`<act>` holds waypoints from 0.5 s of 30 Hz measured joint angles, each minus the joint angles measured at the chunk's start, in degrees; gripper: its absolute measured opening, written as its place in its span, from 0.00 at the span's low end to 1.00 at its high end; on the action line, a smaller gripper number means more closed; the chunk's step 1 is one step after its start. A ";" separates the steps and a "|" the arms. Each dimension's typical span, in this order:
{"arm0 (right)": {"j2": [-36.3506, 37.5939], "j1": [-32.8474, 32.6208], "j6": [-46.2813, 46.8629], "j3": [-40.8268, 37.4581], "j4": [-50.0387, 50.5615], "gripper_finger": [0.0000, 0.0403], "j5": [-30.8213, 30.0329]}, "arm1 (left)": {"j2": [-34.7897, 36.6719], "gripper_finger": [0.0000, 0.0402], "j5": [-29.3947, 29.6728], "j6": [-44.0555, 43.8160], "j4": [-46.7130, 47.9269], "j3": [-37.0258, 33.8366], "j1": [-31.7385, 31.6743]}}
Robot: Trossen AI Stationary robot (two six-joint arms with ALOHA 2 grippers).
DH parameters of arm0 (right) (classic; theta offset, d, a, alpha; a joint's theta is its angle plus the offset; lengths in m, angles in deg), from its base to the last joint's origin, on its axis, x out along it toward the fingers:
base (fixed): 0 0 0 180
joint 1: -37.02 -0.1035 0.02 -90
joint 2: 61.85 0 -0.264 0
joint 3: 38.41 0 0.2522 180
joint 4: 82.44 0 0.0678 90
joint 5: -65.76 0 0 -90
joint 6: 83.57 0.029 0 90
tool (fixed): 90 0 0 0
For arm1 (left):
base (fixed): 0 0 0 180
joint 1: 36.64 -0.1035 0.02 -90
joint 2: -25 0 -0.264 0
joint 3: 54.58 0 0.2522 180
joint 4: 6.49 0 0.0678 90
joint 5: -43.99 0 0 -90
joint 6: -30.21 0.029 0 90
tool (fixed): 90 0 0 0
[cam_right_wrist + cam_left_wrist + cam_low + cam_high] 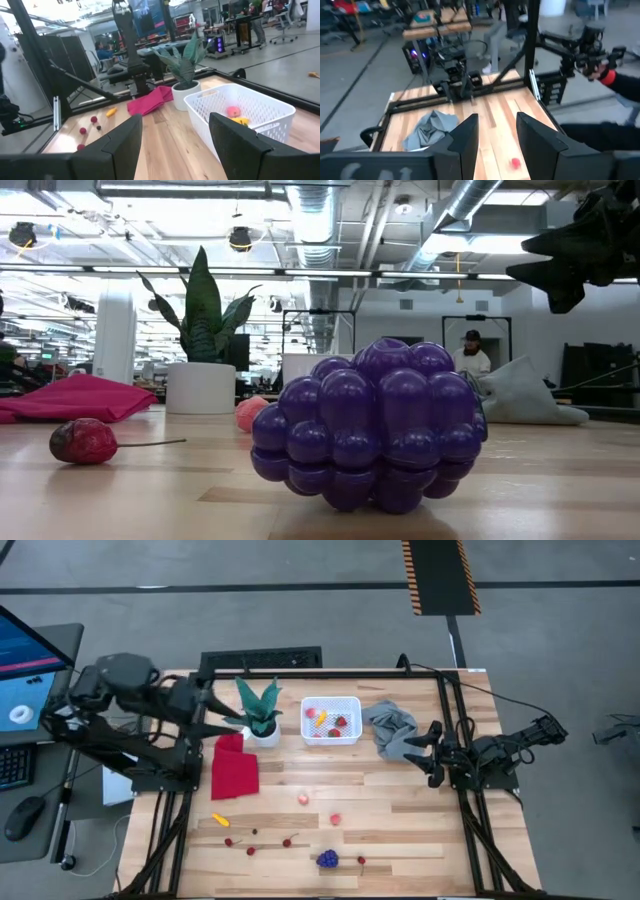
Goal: Pick and placing Produce into tupperware
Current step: Put the violet grapes into the white bin
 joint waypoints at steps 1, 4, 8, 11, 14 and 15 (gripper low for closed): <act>0.01 0.00 0.00 0.00 -0.26 0.63 0.01 | 2.56 0.31 0.28 -0.33 -2.14 -3.18 0.28; 0.00 0.00 0.02 0.00 -0.37 0.63 0.02 | 10.64 0.31 1.30 -2.05 -8.40 -13.62 0.89; 0.00 0.00 1.83 -1.36 -3.07 0.63 1.25 | 20.17 0.31 0.31 -4.16 -19.65 -28.10 1.94; 0.00 0.00 -0.09 -2.06 -6.22 0.63 2.82 | 25.99 0.31 -0.10 -5.46 -27.50 -38.01 2.91; 0.02 0.00 -0.44 -2.05 -8.61 0.63 4.15 | 30.58 0.31 -1.72 -5.71 -33.97 -46.77 3.90; 0.02 0.00 -0.42 -2.05 -8.61 0.63 4.46 | 31.83 0.31 -2.56 -5.97 -36.46 -49.73 4.23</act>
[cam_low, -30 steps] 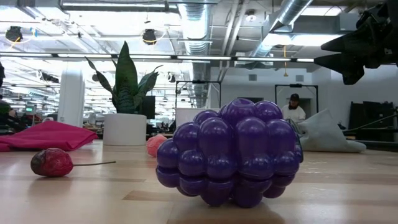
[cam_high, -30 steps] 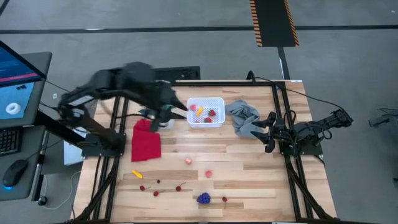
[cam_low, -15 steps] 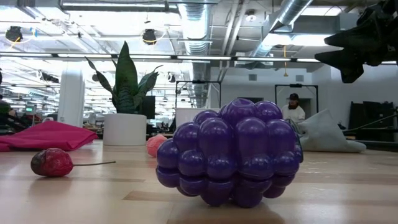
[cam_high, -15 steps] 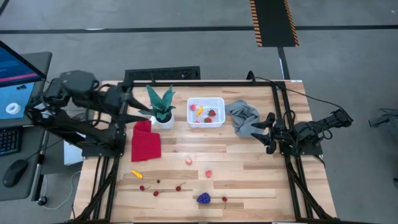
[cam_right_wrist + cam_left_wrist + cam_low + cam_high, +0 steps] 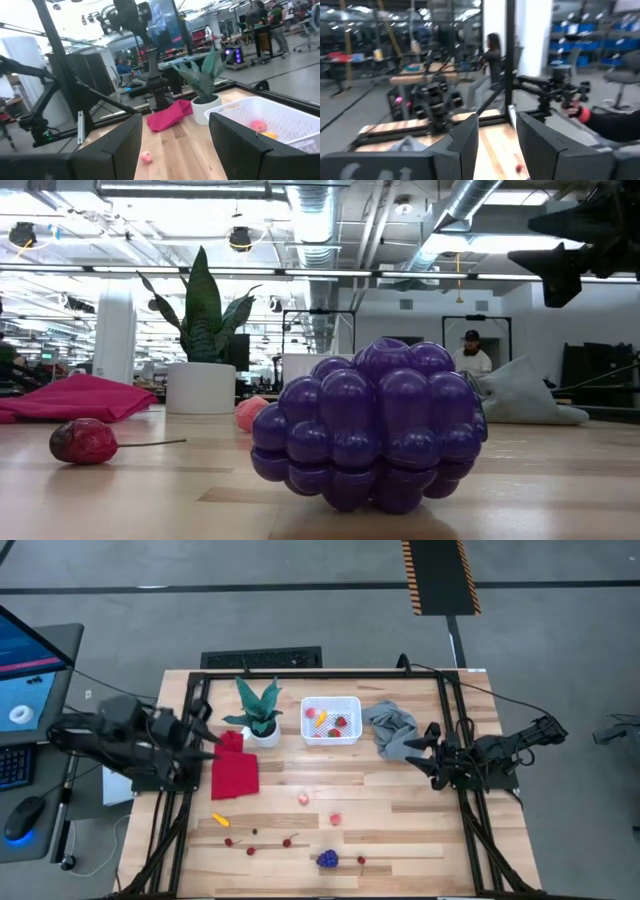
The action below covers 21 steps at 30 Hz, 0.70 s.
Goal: Pick and placing Produce into tupperware
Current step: Put the violet grapes into the white bin
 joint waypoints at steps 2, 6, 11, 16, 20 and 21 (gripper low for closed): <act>-0.02 0.00 -0.02 0.00 0.02 0.63 0.84 | 1.74 0.31 -1.88 -0.19 -5.35 -5.82 0.67; -1.29 -0.01 0.69 0.00 -0.63 0.63 1.14 | 3.63 0.31 -3.24 -0.26 -17.14 -16.10 2.00; -6.42 0.00 0.69 0.00 -5.32 0.63 2.93 | 4.22 0.31 -1.52 -0.29 -24.34 -23.58 3.43; -14.08 0.00 -1.66 0.04 -15.25 0.63 5.85 | 3.70 0.31 0.81 -0.62 -27.72 -27.18 5.03; -21.21 0.11 -1.60 1.13 -18.33 0.63 5.73 | 3.63 0.31 0.58 0.73 -32.16 -30.43 7.02; -23.11 0.11 -1.24 1.81 -18.74 0.63 5.53 | 3.63 0.31 0.54 1.19 -33.47 -31.32 7.47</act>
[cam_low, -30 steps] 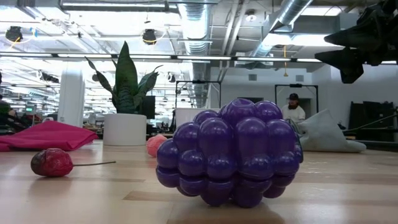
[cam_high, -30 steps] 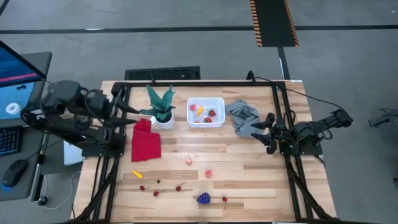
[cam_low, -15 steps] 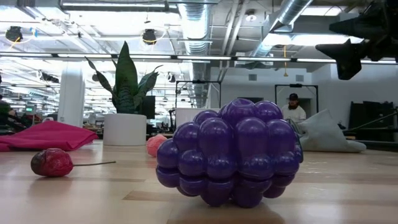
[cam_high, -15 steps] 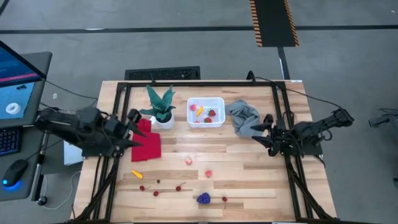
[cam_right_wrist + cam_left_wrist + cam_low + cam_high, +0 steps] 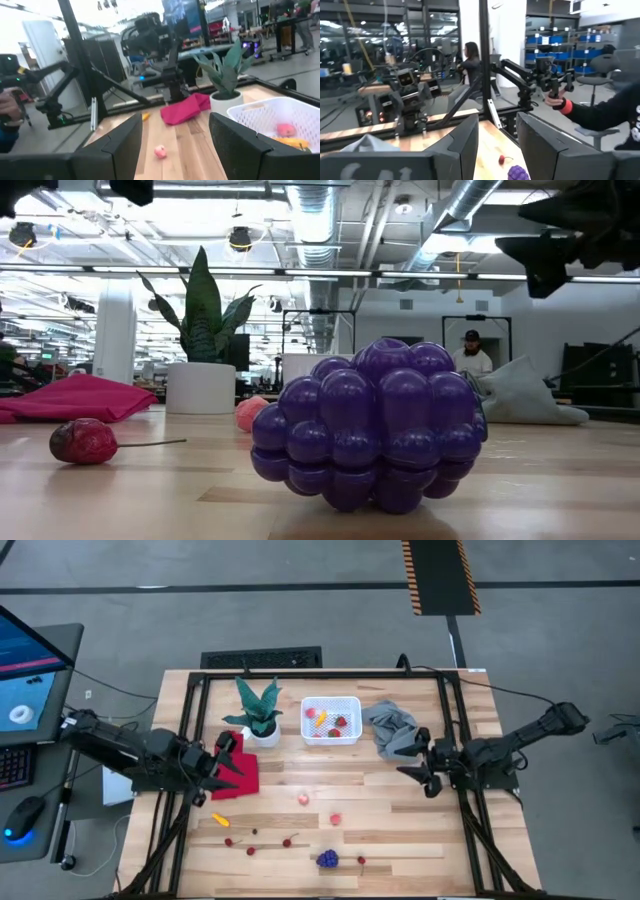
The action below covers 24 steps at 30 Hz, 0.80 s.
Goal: Pick and placing Produce into tupperware
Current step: Put the violet grapes into the white bin
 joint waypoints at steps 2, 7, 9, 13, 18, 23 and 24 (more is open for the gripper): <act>-4.06 0.00 0.58 2.04 -0.05 0.63 -0.02 | 0.02 0.31 -0.03 0.53 -2.32 -1.63 0.85; -16.74 -0.50 0.65 9.60 -0.40 0.61 -0.16 | 0.04 0.31 0.68 0.72 -6.61 -4.71 2.22; -22.47 -0.52 0.64 13.18 0.00 0.60 -0.07 | 0.04 0.31 1.52 0.70 -7.14 -5.43 2.51; -33.60 -0.52 4.36 22.10 4.27 0.58 0.70 | 0.02 0.31 2.55 0.72 -7.34 -5.63 3.22; -46.67 -2.23 11.03 37.00 20.55 0.58 5.45 | 0.04 0.31 2.53 0.72 -7.39 -5.63 3.90; -58.66 -7.14 11.14 51.03 29.90 0.58 5.84 | 0.05 0.31 2.53 0.70 -7.39 -5.63 4.09; -60.72 -7.86 11.18 53.57 31.13 0.58 5.86 | 0.07 0.31 2.53 0.70 -7.39 -5.63 4.09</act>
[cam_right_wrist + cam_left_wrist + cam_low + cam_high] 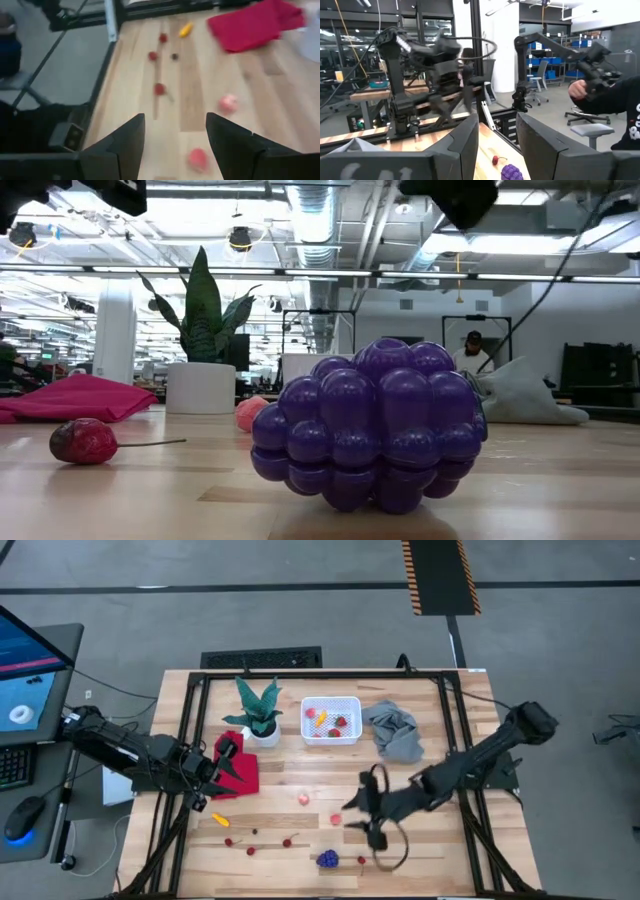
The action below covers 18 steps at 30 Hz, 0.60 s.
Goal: Pick and placing Produce into tupperware
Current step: Put the violet grapes into the white bin
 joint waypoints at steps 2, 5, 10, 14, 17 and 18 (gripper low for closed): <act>-4.22 -1.30 1.32 5.22 4.13 0.58 0.10 | -0.02 0.31 -0.01 -0.41 0.01 0.00 0.00; -10.58 -2.87 3.82 12.06 11.37 0.58 0.12 | -0.02 0.31 0.00 -0.53 0.01 0.00 0.00; -20.34 -3.50 7.26 21.49 20.66 0.62 0.84 | -0.02 0.31 0.04 -0.64 -0.45 0.00 0.00; -26.97 -3.56 6.97 28.20 24.56 0.68 2.66 | -0.03 0.31 -0.17 -0.87 -0.96 0.00 0.00; -30.74 -3.79 6.91 32.73 27.80 0.73 4.85 | -0.04 0.31 -0.20 -0.90 -0.84 0.00 0.00; -31.70 -3.82 6.91 34.01 29.08 0.75 5.30 | -0.04 0.31 -0.18 -0.90 -0.84 0.00 0.00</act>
